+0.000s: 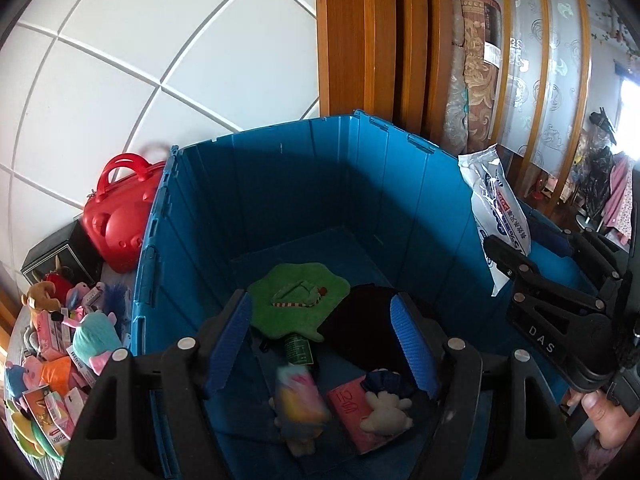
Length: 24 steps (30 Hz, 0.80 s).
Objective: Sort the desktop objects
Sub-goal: 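Carry Kotex pack and wipes pack over the crate and lower them in, then withdraw both open tools from the crate back toward the bed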
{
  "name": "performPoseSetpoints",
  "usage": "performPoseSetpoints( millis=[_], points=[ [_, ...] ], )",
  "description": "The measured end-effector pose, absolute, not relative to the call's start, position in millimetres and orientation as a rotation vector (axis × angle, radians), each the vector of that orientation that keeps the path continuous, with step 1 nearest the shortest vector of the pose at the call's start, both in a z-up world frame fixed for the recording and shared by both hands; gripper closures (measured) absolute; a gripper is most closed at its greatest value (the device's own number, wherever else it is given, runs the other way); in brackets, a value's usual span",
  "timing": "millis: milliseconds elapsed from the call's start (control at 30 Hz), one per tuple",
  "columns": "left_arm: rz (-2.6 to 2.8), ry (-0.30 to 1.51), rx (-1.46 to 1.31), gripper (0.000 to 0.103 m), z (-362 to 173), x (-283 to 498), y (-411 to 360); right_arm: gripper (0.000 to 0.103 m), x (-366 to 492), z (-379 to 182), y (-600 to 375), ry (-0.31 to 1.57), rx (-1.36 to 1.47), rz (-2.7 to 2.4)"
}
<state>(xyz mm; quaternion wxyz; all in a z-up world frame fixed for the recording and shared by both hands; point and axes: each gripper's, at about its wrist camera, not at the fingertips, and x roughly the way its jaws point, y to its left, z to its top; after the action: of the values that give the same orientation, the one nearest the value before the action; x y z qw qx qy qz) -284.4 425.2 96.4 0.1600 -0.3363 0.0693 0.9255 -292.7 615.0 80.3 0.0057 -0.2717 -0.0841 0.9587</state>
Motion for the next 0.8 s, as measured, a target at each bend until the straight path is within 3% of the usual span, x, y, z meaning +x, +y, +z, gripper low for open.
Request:
performPoseSetpoints(
  millis=[133, 200, 300, 800],
  points=[
    [2.639, 0.199, -0.958, 0.032, 96.2, -283.2, 424.8, 0.048, -291.5, 80.8, 616.1, -0.245, -0.844, 3.009],
    [2.638, 0.2, -0.957, 0.032, 96.2, -282.6, 424.5, 0.031, -290.5, 82.0, 615.4, -0.243, -0.839, 3.019],
    [2.638, 0.199, -0.957, 0.032, 96.3, -282.4, 424.7, 0.017, -287.9, 84.3, 614.1, -0.247, -0.812, 3.032],
    [2.634, 0.183, -0.959, 0.032, 97.0, -282.8, 423.7, 0.015, -287.0, 85.4, 619.9, -0.172, -0.779, 3.051]
  ],
)
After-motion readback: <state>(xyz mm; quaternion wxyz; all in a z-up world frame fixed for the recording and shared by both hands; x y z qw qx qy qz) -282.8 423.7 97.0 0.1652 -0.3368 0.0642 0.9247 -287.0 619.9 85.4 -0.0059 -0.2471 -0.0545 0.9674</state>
